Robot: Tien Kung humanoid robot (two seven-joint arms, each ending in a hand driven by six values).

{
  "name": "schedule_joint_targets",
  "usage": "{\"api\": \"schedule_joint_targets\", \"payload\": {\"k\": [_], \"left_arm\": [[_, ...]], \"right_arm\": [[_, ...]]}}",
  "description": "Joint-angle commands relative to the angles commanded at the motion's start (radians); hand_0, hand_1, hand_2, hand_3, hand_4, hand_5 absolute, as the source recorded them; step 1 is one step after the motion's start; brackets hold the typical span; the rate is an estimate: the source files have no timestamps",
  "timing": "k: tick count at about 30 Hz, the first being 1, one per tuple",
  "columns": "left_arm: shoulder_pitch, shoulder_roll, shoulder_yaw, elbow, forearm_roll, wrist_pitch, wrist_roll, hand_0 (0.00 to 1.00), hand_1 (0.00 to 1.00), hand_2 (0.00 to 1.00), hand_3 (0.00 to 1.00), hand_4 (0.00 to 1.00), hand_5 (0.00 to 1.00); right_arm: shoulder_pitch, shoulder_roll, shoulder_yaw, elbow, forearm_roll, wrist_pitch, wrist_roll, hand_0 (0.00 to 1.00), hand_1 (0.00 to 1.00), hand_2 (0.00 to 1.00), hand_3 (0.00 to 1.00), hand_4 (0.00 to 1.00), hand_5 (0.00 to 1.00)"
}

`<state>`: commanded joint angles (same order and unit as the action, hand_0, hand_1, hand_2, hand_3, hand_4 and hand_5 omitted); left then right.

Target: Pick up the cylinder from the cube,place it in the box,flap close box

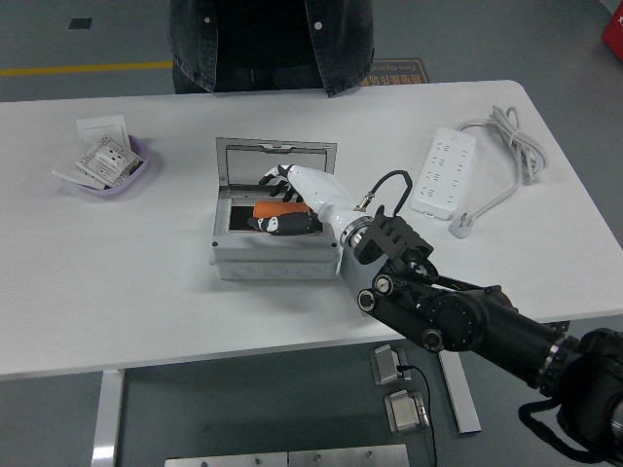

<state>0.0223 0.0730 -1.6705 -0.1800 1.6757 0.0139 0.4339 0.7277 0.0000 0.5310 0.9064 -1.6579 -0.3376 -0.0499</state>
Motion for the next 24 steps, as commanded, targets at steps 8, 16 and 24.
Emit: {"api": "schedule_joint_targets", "payload": {"k": [8, 16, 24], "left_arm": [[0.005, -0.003, 0.000, 0.000, 0.007, 0.000, -0.001, 0.611, 0.665, 0.564, 0.591, 0.658, 0.409], [0.007, -0.007, -0.002, 0.000, 0.017, -0.004, 0.002, 0.610, 0.661, 0.560, 0.590, 0.650, 0.402], [0.007, -0.008, -0.005, 0.000, 0.022, -0.004, 0.002, 0.610, 0.658, 0.560, 0.588, 0.641, 0.392]], "right_arm": [[-0.018, 0.000, 0.015, 0.064, -0.027, 0.009, -0.019, 0.543, 0.510, 0.599, 0.754, 0.965, 0.483], [-0.021, 0.000, 0.063, 0.109, -0.077, 0.022, -0.031, 0.547, 0.495, 0.577, 0.757, 0.968, 0.494], [-0.035, 0.000, 0.103, 0.152, -0.111, 0.036, -0.052, 0.554, 0.487, 0.564, 0.755, 0.971, 0.503]]}}
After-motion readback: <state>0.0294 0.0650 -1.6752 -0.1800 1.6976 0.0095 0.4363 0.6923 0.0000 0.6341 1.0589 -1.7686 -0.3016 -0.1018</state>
